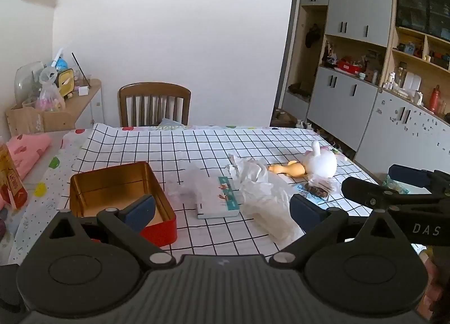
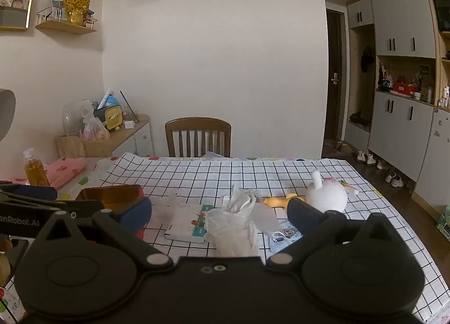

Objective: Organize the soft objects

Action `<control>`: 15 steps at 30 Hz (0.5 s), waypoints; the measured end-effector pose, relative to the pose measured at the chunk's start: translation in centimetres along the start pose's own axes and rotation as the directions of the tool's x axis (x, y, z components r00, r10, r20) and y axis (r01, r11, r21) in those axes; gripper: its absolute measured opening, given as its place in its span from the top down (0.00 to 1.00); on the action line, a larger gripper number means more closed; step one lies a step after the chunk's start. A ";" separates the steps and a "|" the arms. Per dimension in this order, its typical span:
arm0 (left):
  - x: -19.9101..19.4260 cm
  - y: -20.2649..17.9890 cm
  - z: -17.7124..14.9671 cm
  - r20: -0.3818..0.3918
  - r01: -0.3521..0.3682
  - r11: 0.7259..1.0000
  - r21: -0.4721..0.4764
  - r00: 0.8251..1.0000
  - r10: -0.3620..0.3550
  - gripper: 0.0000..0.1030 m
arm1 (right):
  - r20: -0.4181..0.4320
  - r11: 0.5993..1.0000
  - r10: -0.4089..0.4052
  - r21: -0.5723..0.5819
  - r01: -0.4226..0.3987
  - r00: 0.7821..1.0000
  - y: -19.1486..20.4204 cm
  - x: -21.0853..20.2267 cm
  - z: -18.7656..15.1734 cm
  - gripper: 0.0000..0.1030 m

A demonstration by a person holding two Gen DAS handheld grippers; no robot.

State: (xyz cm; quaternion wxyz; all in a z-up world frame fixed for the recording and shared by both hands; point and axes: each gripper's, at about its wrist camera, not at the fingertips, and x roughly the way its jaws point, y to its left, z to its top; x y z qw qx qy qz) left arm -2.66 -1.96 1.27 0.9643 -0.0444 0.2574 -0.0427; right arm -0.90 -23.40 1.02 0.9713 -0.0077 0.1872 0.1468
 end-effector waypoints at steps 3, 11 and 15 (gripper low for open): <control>-0.1 -0.1 0.0 0.004 0.002 1.000 0.004 1.000 -0.002 0.01 | 0.005 1.000 -0.001 -0.002 0.001 1.000 0.1 0.0 0.1 0.00; -0.4 0.1 0.1 0.006 0.013 1.000 0.000 1.000 -0.013 0.01 | 0.008 1.000 -0.009 -0.005 0.009 1.000 0.4 -0.6 0.3 0.00; -0.5 0.2 0.2 0.009 0.018 1.000 0.000 1.000 -0.018 0.01 | 0.005 1.000 -0.015 -0.003 0.015 1.000 0.5 -0.5 0.4 0.00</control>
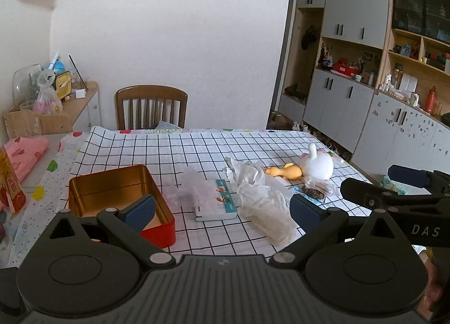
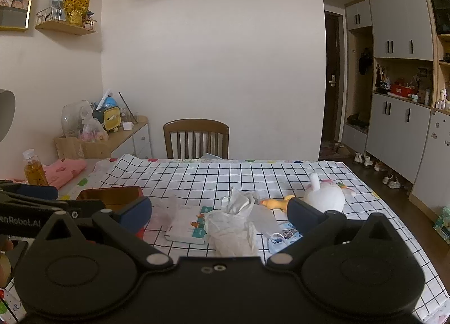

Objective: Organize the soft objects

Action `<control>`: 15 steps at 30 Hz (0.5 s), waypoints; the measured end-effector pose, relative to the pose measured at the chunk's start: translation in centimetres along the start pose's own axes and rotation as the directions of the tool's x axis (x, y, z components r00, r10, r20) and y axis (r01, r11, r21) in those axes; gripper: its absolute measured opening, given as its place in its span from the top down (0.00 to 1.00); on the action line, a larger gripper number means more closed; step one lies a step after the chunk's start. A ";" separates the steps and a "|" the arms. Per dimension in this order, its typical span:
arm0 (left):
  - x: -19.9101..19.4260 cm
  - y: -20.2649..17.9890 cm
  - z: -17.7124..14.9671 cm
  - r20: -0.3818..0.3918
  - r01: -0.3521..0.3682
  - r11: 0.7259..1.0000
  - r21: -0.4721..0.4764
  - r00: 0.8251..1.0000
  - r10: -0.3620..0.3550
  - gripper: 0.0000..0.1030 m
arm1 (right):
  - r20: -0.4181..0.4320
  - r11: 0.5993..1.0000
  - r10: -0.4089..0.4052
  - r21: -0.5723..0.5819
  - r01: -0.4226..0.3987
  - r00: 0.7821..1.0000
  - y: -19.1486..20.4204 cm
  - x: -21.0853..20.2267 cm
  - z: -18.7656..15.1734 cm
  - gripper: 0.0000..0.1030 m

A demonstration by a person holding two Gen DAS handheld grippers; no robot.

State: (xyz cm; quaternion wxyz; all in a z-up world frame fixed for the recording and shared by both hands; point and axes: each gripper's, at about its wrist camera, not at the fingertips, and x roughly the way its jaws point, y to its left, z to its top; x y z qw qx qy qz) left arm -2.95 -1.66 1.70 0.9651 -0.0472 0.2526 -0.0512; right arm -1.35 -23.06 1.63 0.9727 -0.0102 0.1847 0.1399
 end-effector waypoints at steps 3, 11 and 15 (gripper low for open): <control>0.0 0.2 0.1 0.002 0.007 1.000 0.000 1.000 -0.007 0.01 | 0.008 1.000 0.001 0.007 -0.001 1.000 0.0 0.0 -0.2 0.00; 0.1 0.3 0.1 -0.005 0.024 1.000 0.004 1.000 -0.024 0.01 | -0.004 1.000 -0.026 -0.010 0.026 1.000 0.3 -0.3 -0.1 0.00; 0.3 0.4 0.0 -0.012 0.032 0.999 0.007 0.999 -0.032 0.01 | -0.005 0.999 -0.032 0.000 0.032 0.999 0.2 -0.3 -0.1 0.00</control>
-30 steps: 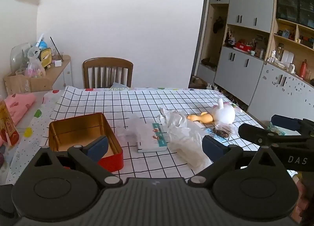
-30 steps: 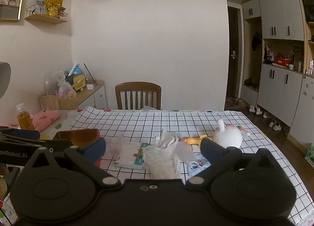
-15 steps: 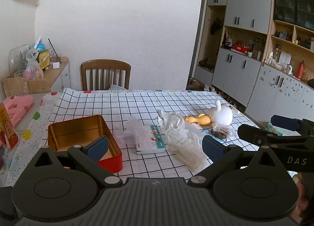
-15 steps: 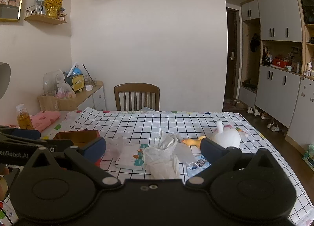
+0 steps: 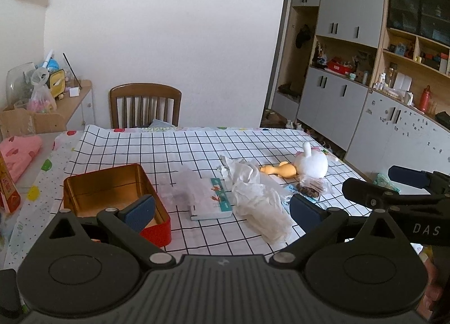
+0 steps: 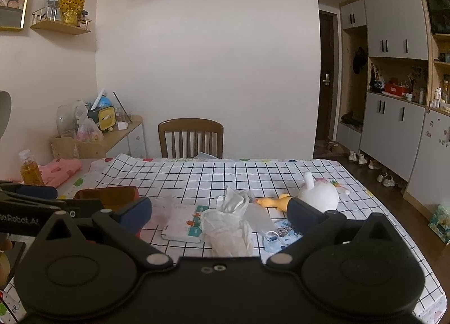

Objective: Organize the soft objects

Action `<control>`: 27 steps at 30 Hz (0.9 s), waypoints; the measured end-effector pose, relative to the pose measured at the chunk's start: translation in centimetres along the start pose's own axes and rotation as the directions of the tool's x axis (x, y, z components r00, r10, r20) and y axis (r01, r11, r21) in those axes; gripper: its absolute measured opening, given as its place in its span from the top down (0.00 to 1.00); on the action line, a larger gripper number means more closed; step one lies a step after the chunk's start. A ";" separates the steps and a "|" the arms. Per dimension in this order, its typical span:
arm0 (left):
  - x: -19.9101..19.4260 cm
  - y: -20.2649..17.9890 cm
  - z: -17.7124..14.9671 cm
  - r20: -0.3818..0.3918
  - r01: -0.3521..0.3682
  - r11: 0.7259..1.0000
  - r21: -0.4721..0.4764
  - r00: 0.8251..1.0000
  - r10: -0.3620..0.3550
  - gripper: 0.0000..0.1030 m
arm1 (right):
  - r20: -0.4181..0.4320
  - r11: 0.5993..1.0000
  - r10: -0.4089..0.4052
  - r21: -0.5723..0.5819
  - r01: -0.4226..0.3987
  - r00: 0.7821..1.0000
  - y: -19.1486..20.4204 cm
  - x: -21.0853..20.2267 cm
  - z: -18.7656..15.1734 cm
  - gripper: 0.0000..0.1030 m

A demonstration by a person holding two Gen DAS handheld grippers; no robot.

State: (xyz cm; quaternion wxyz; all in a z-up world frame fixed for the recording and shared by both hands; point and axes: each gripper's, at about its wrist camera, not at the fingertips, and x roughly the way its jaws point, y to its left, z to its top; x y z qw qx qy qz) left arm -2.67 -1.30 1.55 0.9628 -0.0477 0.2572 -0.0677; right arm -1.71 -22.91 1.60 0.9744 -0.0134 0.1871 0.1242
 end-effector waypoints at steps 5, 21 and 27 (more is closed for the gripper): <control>0.2 0.0 0.1 0.000 0.006 1.000 0.010 1.000 -0.006 0.01 | 0.011 1.000 0.008 0.007 -0.008 1.000 0.0 0.2 -0.1 0.01; 2.9 0.0 0.6 -0.029 0.011 1.000 -0.008 1.000 -0.011 0.01 | -0.026 1.000 0.014 -0.004 -0.014 1.000 -1.2 2.1 -0.2 0.02; 5.4 -0.1 0.8 -0.073 -0.015 1.000 -0.023 0.997 0.013 0.01 | -0.058 0.999 0.036 0.002 -0.036 0.998 -2.3 4.1 -0.4 0.03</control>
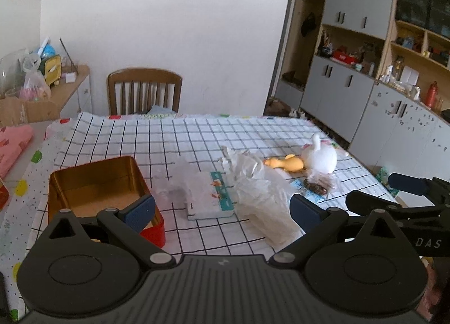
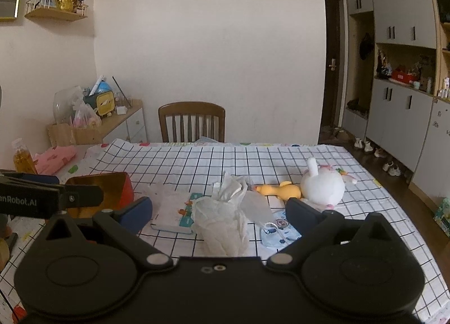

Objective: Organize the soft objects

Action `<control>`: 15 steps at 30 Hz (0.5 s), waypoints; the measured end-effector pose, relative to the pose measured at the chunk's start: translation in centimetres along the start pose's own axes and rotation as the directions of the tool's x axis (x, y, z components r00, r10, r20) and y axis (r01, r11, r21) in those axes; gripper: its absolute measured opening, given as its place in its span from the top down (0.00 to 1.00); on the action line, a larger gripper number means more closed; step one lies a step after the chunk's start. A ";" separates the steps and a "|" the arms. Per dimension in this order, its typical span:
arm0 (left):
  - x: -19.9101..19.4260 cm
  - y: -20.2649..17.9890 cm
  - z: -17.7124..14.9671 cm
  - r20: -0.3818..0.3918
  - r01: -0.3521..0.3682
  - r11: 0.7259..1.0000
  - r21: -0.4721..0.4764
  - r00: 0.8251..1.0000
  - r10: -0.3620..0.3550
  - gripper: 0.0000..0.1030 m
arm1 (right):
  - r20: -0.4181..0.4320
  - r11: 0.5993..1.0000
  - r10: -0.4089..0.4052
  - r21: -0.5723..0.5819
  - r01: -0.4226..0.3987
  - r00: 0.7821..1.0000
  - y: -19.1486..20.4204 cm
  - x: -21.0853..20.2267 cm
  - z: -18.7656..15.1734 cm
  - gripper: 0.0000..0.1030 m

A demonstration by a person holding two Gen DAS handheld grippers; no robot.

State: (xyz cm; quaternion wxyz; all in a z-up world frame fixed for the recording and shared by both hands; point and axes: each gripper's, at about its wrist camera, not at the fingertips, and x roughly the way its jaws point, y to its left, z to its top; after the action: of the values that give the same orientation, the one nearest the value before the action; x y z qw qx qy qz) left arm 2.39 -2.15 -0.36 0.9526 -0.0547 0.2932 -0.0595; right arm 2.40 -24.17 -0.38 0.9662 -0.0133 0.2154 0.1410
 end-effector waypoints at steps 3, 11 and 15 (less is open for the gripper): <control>1.6 -0.1 0.3 -0.022 -0.022 1.000 0.004 1.000 0.022 0.01 | -0.029 1.000 0.013 -0.003 -0.013 0.999 -0.7 1.3 -0.3 0.03; 6.4 0.2 1.6 -0.072 -0.073 0.997 0.011 0.995 0.074 0.01 | -0.129 0.997 0.063 -0.040 -0.068 0.990 -1.8 6.1 -1.3 0.07; 9.4 1.0 2.7 -0.097 -0.114 0.993 0.012 0.989 0.115 0.01 | -0.165 0.994 0.068 -0.070 -0.080 0.984 -2.3 8.5 -1.1 0.08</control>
State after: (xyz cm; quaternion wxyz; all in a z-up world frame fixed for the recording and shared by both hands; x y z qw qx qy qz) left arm 11.67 -2.33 -3.45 0.9392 -0.0316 0.3419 -0.0083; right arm 9.98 -24.16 -5.03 0.9383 -0.0536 0.2883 0.1833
